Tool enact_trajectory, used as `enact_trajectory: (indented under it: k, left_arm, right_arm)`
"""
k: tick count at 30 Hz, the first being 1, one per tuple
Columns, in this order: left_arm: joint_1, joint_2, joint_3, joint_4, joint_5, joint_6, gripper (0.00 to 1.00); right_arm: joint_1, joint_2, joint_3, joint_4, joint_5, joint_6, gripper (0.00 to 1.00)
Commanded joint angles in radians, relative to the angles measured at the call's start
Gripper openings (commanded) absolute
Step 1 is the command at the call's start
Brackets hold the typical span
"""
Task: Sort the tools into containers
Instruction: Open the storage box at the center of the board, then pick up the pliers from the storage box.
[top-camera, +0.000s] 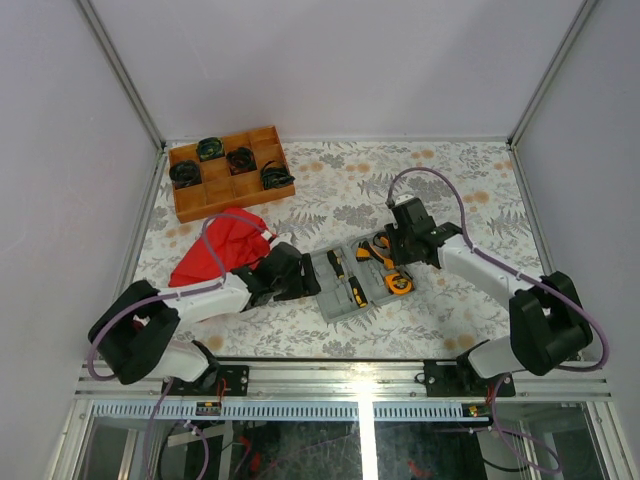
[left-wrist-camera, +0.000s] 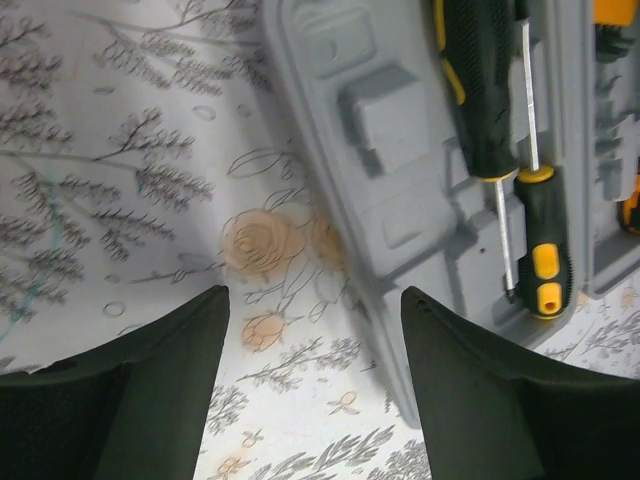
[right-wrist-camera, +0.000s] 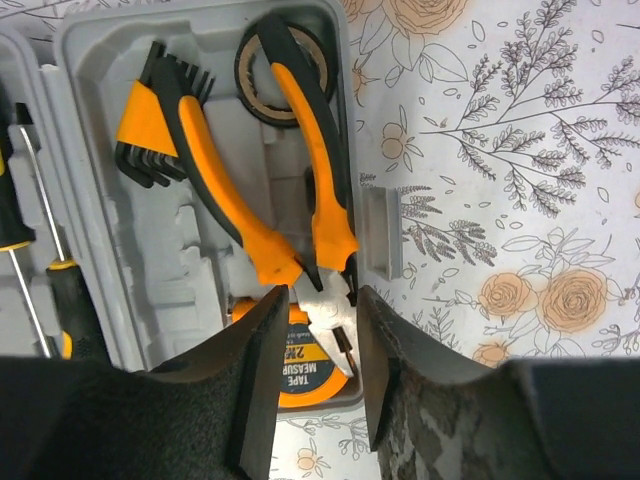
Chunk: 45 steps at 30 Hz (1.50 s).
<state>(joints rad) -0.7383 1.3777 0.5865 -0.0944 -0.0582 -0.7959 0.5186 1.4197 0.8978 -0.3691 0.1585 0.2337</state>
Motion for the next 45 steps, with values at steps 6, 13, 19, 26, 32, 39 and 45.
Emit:
enact_trajectory:
  k: [6, 13, 19, 26, 32, 39, 45]
  left_arm:
    - [0.013, 0.116, 0.054, 0.116, 0.035, -0.013, 0.61]
    - [0.016, 0.180, 0.072, 0.127, 0.042, -0.002, 0.48]
    - [0.017, 0.203, 0.059, 0.126, 0.039, 0.007, 0.24]
    - [0.017, 0.220, 0.056, 0.133, 0.047, 0.016, 0.08]
    - [0.017, 0.211, 0.059, 0.121, 0.042, 0.026, 0.12]
    - [0.017, 0.191, 0.061, 0.111, 0.044, 0.020, 0.30]
    - [0.017, 0.133, 0.069, 0.090, 0.044, 0.024, 0.43]
  right_arm:
    - [-0.043, 0.104, 0.127, 0.021, -0.065, -0.095, 0.39]
    - [-0.067, 0.210, 0.192, -0.004, -0.070, -0.133, 0.40]
    - [-0.087, 0.284, 0.226, -0.013, -0.099, -0.152, 0.43]
    - [-0.095, 0.346, 0.267, -0.033, -0.133, -0.153, 0.37]
    - [-0.095, 0.325, 0.267, -0.054, -0.088, -0.132, 0.18]
    - [-0.096, 0.208, 0.231, -0.069, -0.049, -0.107, 0.06]
    - [-0.094, 0.104, 0.196, -0.066, -0.069, -0.074, 0.01]
